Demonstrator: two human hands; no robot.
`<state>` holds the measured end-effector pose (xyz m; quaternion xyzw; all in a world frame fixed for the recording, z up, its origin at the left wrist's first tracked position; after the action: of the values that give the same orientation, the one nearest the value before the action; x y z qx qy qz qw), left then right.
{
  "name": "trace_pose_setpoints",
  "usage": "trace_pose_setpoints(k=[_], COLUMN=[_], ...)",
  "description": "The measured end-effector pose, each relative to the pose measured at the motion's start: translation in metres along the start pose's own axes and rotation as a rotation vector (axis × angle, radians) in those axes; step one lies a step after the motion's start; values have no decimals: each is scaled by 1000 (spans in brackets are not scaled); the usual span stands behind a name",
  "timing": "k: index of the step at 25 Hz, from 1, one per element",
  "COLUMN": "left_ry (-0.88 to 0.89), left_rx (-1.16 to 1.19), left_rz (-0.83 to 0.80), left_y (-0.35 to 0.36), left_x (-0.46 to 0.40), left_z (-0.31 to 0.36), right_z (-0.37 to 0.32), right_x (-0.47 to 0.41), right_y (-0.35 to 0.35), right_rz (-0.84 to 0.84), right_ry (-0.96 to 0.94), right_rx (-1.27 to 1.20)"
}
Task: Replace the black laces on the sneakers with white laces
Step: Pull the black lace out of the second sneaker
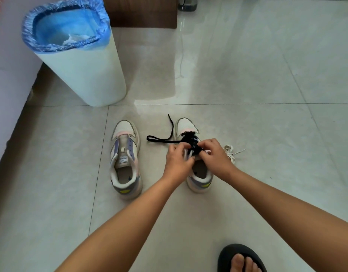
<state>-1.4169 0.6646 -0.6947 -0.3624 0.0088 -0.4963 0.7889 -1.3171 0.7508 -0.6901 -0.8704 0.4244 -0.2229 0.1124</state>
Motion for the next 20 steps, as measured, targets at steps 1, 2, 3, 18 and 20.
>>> trace_pose_setpoints(k=[1, 2, 3, 18, 20], left_ry=[1, 7, 10, 65, 70], left_rx=[21, 18, 11, 1, 72], left_rz=[4, 11, 24, -186, -128], left_y=[0, 1, 1, -16, -20], left_x=[-1, -2, -1, -8, -7], left_z=[-2, -3, -3, -14, -12], right_z=[-3, -6, -8, -27, -30], right_x=[1, 3, 4, 8, 6], right_y=[2, 3, 2, -5, -4], right_rz=[-27, -71, -110, -257, -295], right_ry=[85, 148, 184, 68, 29], right_rx=[-117, -232, -319, 82, 160])
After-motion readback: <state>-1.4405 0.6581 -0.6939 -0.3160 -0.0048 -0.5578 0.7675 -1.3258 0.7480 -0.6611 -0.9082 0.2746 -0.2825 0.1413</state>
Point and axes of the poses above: each hand's wrist, its own x-axis away from the middle knuckle, its own y-axis out of the palm, z = x × y, the point moved 2 cm from there along -x, towards the middle knuckle, and after that the axes turned 9 degrees about -x, right-handed, at the moved point
